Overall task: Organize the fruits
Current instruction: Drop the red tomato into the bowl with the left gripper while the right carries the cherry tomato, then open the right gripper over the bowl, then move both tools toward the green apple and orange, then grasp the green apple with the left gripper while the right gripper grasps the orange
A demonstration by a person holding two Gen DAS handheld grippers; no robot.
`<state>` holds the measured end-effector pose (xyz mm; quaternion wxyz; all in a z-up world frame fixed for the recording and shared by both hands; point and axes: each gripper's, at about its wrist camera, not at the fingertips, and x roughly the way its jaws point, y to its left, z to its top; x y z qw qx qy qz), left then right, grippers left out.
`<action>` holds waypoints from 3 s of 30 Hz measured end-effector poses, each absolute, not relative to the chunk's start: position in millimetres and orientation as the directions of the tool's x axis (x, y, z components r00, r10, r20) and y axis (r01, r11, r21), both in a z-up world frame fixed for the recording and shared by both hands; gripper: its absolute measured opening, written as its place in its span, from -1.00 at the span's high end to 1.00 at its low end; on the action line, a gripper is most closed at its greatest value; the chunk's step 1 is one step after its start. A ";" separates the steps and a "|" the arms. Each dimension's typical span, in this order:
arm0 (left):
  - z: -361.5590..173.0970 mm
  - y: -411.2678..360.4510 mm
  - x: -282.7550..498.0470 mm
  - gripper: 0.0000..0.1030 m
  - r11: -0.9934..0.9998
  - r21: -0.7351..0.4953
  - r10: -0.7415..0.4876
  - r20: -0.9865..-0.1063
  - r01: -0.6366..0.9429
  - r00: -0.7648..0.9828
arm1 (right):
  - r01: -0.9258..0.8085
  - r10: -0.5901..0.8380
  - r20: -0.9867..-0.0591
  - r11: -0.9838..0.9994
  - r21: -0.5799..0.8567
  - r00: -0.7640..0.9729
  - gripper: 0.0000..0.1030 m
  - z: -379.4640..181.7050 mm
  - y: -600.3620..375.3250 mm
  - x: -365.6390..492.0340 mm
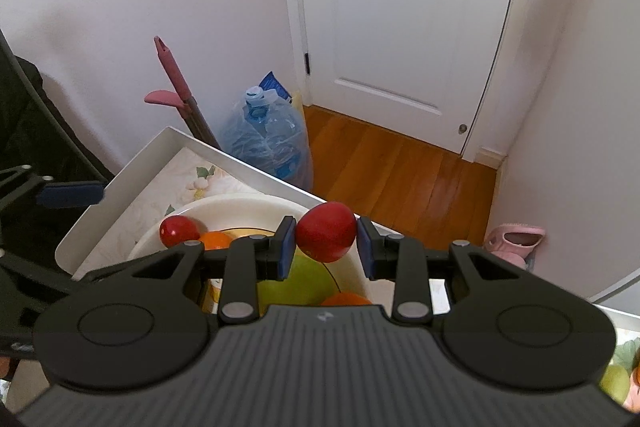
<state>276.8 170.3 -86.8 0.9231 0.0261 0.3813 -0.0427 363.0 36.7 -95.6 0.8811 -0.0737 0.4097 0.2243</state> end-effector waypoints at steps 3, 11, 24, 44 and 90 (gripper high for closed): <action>-84.4 172.1 272.2 -0.80 0.995 0.009 -0.061 -0.705 0.095 0.706 | -0.463 0.341 -0.764 0.884 0.063 0.547 0.08 -101.1 40.6 368.2; -86.4 178.5 264.1 -0.80 0.996 0.003 -0.057 -0.710 0.084 0.702 | -0.490 0.361 -0.770 0.869 0.072 0.526 0.07 -114.0 56.7 372.2; -89.0 183.0 254.9 -0.89 0.998 0.007 -0.039 -0.714 0.063 0.699 | -0.483 0.389 -0.730 0.871 0.093 0.562 -0.94 -102.4 51.9 351.1; -43.2 167.3 214.5 -1.00 0.999 0.005 -0.028 -0.652 0.042 0.758 | -0.375 0.315 -0.660 0.926 0.055 0.682 -1.00 -40.9 -4.4 279.7; -95.1 -155.3 241.9 -0.84 0.966 0.029 -0.173 -0.663 0.256 0.729 | -0.304 0.207 -0.700 0.952 -0.016 0.683 -0.89 -104.3 -349.9 279.1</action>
